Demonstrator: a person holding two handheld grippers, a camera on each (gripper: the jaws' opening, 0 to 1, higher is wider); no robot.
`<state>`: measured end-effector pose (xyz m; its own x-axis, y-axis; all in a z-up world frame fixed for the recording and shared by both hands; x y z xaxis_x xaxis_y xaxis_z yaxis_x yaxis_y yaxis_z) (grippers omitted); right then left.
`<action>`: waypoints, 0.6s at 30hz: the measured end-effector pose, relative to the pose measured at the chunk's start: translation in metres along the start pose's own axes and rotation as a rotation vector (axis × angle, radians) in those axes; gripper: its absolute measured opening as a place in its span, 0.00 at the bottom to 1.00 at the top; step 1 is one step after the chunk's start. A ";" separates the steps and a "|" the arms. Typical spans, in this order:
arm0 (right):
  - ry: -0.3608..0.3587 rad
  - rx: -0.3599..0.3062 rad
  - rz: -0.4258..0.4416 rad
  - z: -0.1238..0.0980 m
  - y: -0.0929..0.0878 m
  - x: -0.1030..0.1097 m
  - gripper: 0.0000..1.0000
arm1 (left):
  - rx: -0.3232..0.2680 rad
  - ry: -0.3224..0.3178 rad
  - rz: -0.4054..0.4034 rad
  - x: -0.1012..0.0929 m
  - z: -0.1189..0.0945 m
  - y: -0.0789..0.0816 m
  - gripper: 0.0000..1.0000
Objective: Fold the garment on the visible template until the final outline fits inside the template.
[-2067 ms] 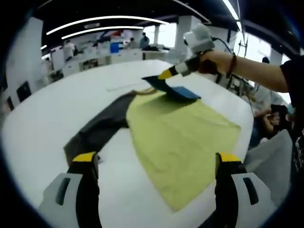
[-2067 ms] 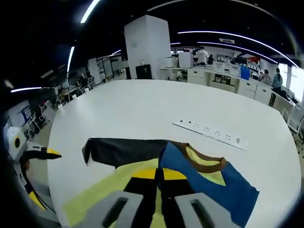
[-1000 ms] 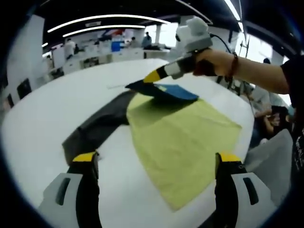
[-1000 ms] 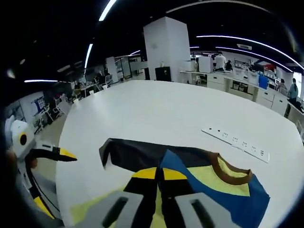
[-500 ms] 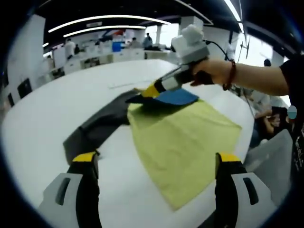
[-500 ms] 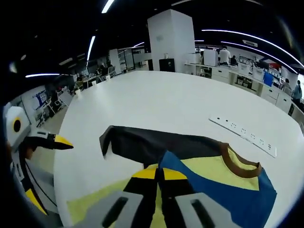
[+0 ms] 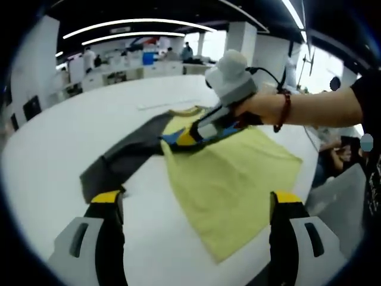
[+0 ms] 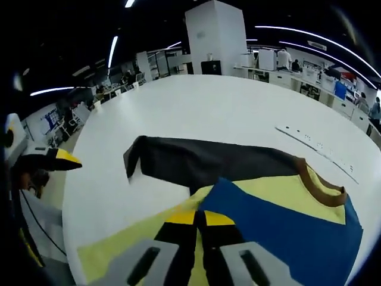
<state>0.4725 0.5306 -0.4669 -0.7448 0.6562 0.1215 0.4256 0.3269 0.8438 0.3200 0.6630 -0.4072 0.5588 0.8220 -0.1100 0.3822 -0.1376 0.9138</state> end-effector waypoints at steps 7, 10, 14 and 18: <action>0.025 0.041 0.004 0.005 -0.013 0.009 0.00 | -0.006 0.016 -0.009 0.000 -0.003 -0.001 0.99; 0.031 0.063 -0.001 0.006 -0.019 0.010 0.00 | -0.002 0.023 -0.010 0.001 -0.005 -0.002 0.99; 0.043 0.059 0.011 0.004 -0.019 0.010 0.03 | -0.005 0.029 -0.010 0.002 -0.006 0.000 0.99; 0.073 0.059 0.021 0.003 -0.017 0.015 0.11 | 0.004 0.027 -0.003 0.001 -0.005 0.000 0.99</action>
<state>0.4560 0.5367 -0.4811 -0.7699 0.6127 0.1786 0.4694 0.3540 0.8089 0.3166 0.6666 -0.4056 0.5378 0.8369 -0.1024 0.3866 -0.1368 0.9120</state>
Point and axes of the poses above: the point that each gripper's makers call its tool centre point, and the gripper's own axes: z roughly forward along the fingers, x roughly to its left, y roughly out of its top, the point moved 7 cm from there along -z, roughly backward along the fingers, and after that the axes turned 12 degrees about -x, right-handed, at the moved point
